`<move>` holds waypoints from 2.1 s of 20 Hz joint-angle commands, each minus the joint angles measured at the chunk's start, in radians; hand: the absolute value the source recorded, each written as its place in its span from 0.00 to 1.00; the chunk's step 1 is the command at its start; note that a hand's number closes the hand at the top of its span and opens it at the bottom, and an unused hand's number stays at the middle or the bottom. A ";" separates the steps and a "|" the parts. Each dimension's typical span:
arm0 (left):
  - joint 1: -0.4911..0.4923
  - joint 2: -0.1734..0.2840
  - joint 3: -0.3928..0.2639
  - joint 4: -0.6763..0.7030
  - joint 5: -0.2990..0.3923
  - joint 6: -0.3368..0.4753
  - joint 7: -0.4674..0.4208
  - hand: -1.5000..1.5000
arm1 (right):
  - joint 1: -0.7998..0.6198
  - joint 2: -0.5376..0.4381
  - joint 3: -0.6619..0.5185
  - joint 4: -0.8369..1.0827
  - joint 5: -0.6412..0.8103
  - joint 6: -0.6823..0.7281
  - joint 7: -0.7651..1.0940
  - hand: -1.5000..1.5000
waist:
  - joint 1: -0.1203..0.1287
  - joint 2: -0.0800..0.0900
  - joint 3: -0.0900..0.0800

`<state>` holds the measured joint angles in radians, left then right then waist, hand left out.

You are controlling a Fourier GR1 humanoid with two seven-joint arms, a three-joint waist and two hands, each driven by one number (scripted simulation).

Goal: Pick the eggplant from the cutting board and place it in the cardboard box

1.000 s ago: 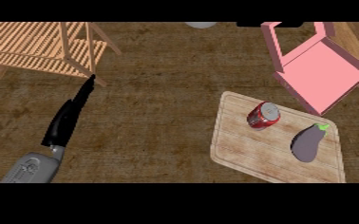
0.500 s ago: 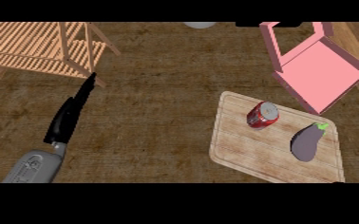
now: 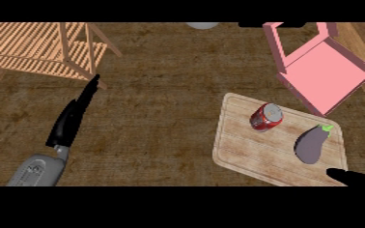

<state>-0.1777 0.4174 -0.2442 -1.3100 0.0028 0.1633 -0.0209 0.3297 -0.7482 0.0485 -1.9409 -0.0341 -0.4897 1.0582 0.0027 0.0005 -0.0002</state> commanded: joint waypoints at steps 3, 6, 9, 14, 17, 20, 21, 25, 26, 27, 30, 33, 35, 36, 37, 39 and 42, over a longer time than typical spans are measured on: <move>0.019 -0.019 0.034 0.014 -0.040 -0.009 -0.034 0.50 | -0.086 0.070 0.059 0.060 0.048 0.053 0.074 0.00 | 0.001 0.000 0.000; 0.055 0.010 0.062 -0.045 -0.019 -0.057 -0.017 0.50 | -0.134 0.109 0.046 0.159 0.024 0.086 0.023 0.00 | 0.005 0.000 0.000; 0.039 -0.056 0.044 -0.043 -0.062 -0.028 0.018 0.50 | -0.164 0.105 0.014 0.209 0.017 0.140 0.018 0.00 | 0.001 0.000 0.000; 0.007 -0.058 0.104 0.013 -0.072 -0.083 -0.001 0.50 | -0.133 0.154 -0.011 0.257 0.063 0.164 -0.047 0.00 | -0.005 -0.001 0.000; 0.034 -0.065 0.120 0.015 -0.104 -0.079 -0.040 0.50 | -0.213 0.158 -0.016 0.225 0.083 0.183 0.064 0.00 | -0.003 -0.001 0.000; 0.066 -0.088 0.124 -0.027 -0.128 -0.085 -0.032 0.50 | -0.192 0.242 -0.009 0.257 0.113 0.182 -0.021 0.00 | -0.003 -0.001 0.000; 0.043 -0.056 0.153 -0.021 -0.100 -0.124 -0.026 0.50 | -0.214 0.235 -0.024 0.338 0.087 0.208 -0.070 0.00 | -0.002 -0.001 0.000; 0.051 -0.124 0.137 -0.026 -0.179 -0.084 -0.016 0.50 | -0.216 0.299 -0.050 0.364 0.113 0.221 -0.120 0.00 | -0.005 -0.001 0.000; 0.068 -0.106 0.132 -0.040 -0.169 -0.103 -0.005 0.50 | -0.284 0.345 0.027 0.374 0.176 0.162 -0.056 0.00 | -0.001 -0.001 0.000; 0.055 -0.135 0.144 -0.044 -0.176 -0.104 0.002 0.50 | -0.302 0.317 -0.061 0.433 0.125 0.242 -0.101 0.00 | -0.002 -0.001 0.000; 0.035 -0.130 0.192 0.000 -0.175 -0.146 -0.023 0.50 | -0.284 0.329 -0.092 0.432 0.142 0.275 -0.115 0.00 | -0.004 -0.001 0.000; 0.002 -0.137 0.206 -0.020 -0.188 -0.159 0.026 0.50 | -0.326 0.386 -0.065 0.469 0.201 0.248 -0.108 0.00 | -0.003 -0.001 0.000; -0.029 -0.178 0.207 0.104 -0.219 -0.125 -0.076 0.50 | -0.297 0.407 -0.062 0.446 0.209 0.247 -0.126 0.00 | -0.006 0.000 0.000; 0.031 -0.109 0.236 0.030 -0.179 -0.182 -0.066 0.50 | -0.268 0.430 -0.068 0.520 0.187 0.234 -0.235 0.00 | -0.003 0.000 0.000; -0.012 -0.154 0.218 0.023 -0.213 -0.151 -0.016 0.50 | -0.279 0.417 -0.081 0.494 0.187 0.272 -0.203 0.00 | -0.004 -0.001 0.000; 0.071 -0.193 0.176 -0.055 -0.238 -0.121 -0.001 0.50 | -0.294 0.391 -0.085 0.481 0.206 0.292 -0.166 1.00 | -0.002 -0.001 0.000; 0.004 -0.162 0.215 -0.027 -0.209 -0.148 0.037 0.50 | -0.340 0.406 -0.010 0.553 0.370 0.196 -0.217 1.00 | 0.002 0.000 0.000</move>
<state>-0.1571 0.2668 -0.0321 -1.3119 -0.1984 0.0096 -0.0354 0.0320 -0.3732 -0.0087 -1.4547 0.2462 -0.2580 0.8841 -0.0045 -0.0068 -0.0145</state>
